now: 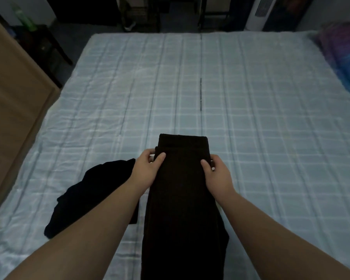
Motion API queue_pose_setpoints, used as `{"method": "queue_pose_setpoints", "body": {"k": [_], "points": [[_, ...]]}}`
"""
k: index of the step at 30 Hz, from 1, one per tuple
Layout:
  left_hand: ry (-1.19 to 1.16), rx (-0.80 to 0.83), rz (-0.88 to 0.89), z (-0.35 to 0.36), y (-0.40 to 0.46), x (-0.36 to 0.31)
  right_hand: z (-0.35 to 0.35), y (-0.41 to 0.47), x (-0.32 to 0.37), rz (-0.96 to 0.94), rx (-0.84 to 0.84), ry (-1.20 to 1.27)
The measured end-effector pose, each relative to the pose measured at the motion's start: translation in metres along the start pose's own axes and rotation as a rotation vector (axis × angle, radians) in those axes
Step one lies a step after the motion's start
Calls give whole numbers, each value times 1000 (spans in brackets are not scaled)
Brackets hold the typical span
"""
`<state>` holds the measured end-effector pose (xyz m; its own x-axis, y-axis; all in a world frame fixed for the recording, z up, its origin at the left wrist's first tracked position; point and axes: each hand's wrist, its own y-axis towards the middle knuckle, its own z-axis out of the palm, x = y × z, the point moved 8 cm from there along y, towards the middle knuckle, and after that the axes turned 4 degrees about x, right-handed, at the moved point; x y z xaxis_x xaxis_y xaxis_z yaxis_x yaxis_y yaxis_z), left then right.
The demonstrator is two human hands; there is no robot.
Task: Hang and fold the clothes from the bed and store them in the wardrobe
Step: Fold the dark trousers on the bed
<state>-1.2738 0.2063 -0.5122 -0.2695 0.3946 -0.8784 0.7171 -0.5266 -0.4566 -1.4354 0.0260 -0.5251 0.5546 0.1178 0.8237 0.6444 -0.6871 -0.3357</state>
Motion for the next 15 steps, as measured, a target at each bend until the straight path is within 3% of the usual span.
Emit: {"method": "queue_pose_setpoints", "body": {"k": [4,9,15], "points": [[-26,-9,-58,9,52,38,23,50,-33,41,-47,-45],[288,-152,73,19,99,54,41,101,-52,45,-112,-246],[467,-204,220,34,122,85,62,116,-86,49,-197,-438]]}}
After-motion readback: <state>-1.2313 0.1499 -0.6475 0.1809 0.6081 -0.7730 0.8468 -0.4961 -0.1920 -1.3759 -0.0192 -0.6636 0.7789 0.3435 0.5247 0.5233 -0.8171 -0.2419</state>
